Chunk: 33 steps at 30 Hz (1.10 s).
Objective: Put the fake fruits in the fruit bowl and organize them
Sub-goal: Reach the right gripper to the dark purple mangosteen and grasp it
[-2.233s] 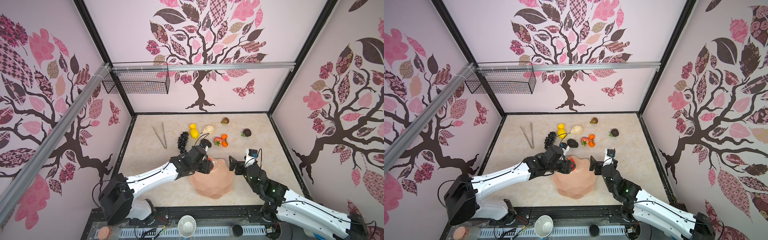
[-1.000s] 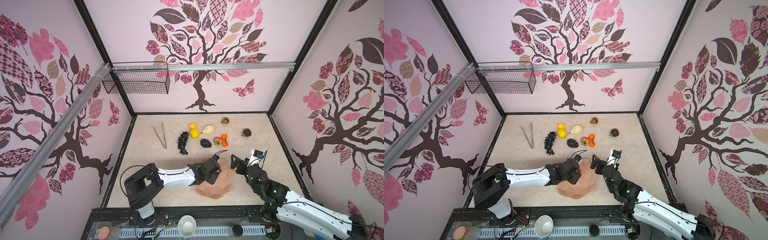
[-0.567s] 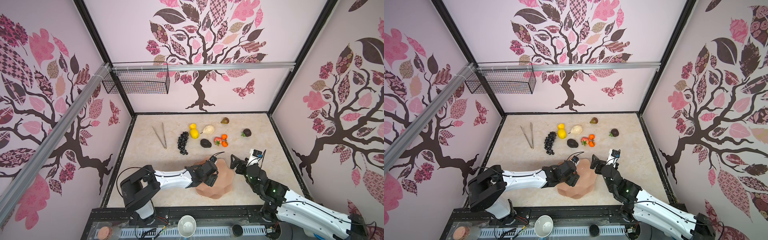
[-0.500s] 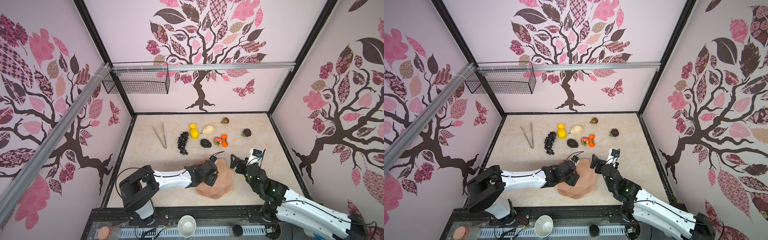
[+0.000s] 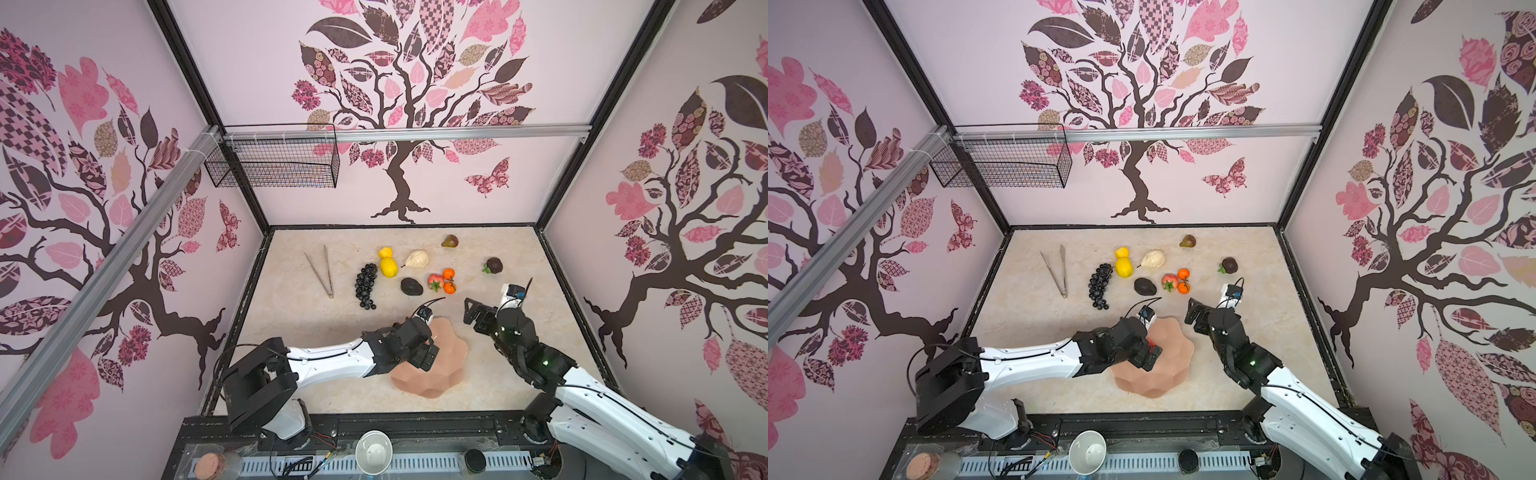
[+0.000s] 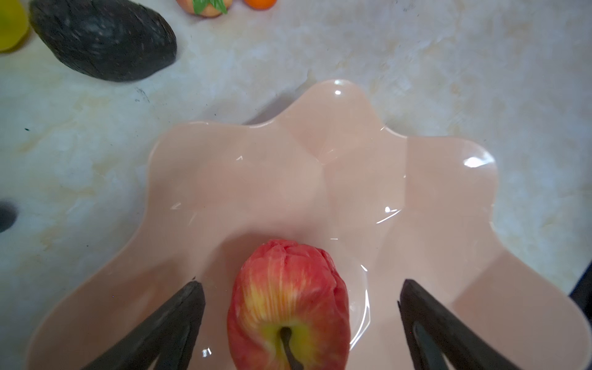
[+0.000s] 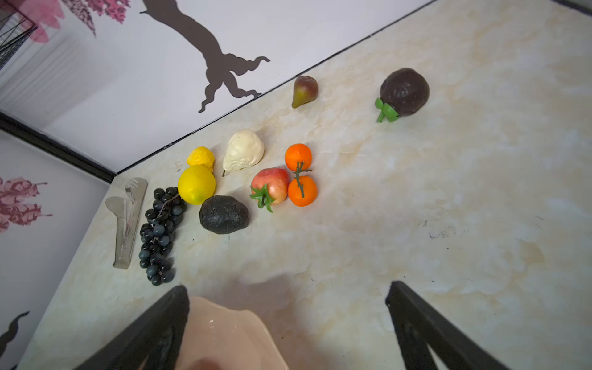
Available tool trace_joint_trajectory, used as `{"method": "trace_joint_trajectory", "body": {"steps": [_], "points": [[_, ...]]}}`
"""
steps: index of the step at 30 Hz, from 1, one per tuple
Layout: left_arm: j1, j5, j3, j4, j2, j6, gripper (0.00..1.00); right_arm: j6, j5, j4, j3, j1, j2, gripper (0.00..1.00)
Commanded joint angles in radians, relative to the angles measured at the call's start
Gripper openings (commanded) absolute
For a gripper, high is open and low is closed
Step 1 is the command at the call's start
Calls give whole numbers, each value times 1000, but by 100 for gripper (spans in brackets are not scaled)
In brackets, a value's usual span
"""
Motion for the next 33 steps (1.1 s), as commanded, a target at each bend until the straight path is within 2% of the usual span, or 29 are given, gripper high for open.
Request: {"method": "trace_joint_trajectory", "body": {"steps": [1,4,9,15,19,22,26,33], "points": [[-3,-29,3,-11,-97,1,98,1,-258,-45,66,-178,42,100],[-3,-103,-52,23,-221,23,98,-2,-258,-74,107,-246,109,100],[-2,-301,-175,88,-443,81,98,-22,-148,-91,192,-252,247,100],[9,-523,-297,106,-565,134,98,-27,-81,-90,317,-277,466,100],[46,-555,-360,128,-615,134,98,2,-99,-102,407,-352,603,100],[84,-505,-367,109,-664,110,98,34,-112,-105,465,-412,692,100],[93,-502,-382,109,-707,105,98,90,-194,-96,549,-485,831,100],[95,-493,-371,94,-706,92,98,135,-233,-101,696,-503,1030,100]]}}
